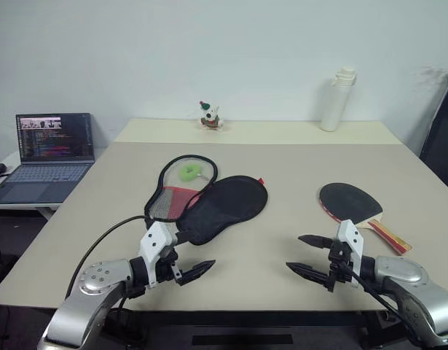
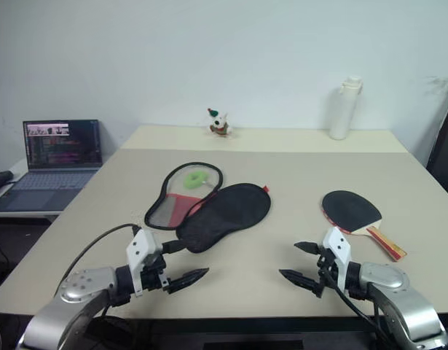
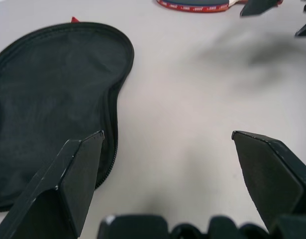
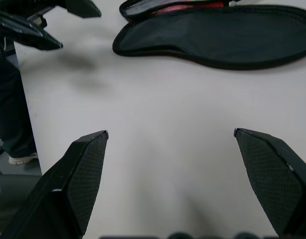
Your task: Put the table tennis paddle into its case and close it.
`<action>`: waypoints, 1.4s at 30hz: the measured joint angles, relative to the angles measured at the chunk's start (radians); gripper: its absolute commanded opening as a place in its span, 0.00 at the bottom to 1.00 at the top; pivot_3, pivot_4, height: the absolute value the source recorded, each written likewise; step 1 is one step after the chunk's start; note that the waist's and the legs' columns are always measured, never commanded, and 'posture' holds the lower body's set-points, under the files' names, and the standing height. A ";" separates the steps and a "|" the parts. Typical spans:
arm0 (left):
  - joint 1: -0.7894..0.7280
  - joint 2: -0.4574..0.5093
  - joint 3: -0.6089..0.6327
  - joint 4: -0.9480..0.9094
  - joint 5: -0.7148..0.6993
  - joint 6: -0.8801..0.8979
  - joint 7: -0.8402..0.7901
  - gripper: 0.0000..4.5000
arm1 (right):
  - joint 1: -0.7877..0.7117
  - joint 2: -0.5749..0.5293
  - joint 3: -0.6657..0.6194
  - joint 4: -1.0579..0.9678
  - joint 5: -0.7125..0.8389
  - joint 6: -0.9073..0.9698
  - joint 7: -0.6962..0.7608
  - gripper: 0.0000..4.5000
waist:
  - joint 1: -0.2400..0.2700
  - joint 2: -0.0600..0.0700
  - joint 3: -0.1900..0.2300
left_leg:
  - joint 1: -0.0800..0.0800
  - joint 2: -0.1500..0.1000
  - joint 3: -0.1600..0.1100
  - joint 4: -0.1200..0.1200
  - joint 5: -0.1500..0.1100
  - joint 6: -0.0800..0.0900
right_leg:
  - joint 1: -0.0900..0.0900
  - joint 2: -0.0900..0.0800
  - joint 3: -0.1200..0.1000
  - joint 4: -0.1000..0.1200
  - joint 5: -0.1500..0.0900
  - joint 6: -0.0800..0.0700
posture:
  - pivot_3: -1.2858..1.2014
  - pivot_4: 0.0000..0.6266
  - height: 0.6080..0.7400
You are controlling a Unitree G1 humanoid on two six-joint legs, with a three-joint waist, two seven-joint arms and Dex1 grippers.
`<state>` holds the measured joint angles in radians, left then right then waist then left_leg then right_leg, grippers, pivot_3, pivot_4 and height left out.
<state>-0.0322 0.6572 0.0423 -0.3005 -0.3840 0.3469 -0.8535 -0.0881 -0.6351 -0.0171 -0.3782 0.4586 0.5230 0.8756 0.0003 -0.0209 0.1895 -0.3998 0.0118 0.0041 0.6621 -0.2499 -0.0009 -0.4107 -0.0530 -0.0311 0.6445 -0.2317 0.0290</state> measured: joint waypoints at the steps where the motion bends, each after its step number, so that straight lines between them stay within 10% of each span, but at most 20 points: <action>1: -0.003 -0.007 -0.002 0.024 0.009 -0.017 -0.005 1.00 | 0.000 -0.012 -0.002 -0.013 0.005 0.012 -0.005 0.99 | 0.000 0.000 0.000 | 0.000 0.000 0.000 0.000 0.000 0.000 | 0.000 0.000 0.000 0.000 0.000 0.000 | 0.52 0.24 1.00; 34: -0.450 -0.082 -0.166 0.703 0.171 -0.224 -0.274 1.00 | 0.044 0.000 -0.070 -0.161 0.035 0.107 -0.161 0.99 | 0.006 -0.001 0.000 | 0.000 0.000 -0.001 0.000 0.000 0.000 | 0.001 0.000 -0.002 0.000 0.000 0.000 | 0.52 0.24 1.00; 42: -0.450 -0.034 -0.155 0.722 0.174 -0.236 -0.317 0.40 | 0.037 0.006 -0.070 -0.160 0.035 0.099 -0.171 1.00 | 0.004 0.000 0.000 | 0.000 0.000 -0.001 0.000 0.000 0.000 | 0.001 0.000 -0.002 0.000 0.000 0.000 | 0.52 0.24 1.00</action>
<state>-0.4820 0.6227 -0.1127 0.4212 -0.2099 0.1109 -1.1709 -0.0510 -0.6289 -0.0874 -0.5386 0.4935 0.6223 0.7041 0.0039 -0.0214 0.1891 -0.4002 0.0117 0.0030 0.6625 -0.2499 -0.0008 -0.4101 -0.0529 -0.0332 0.6449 -0.2315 0.0294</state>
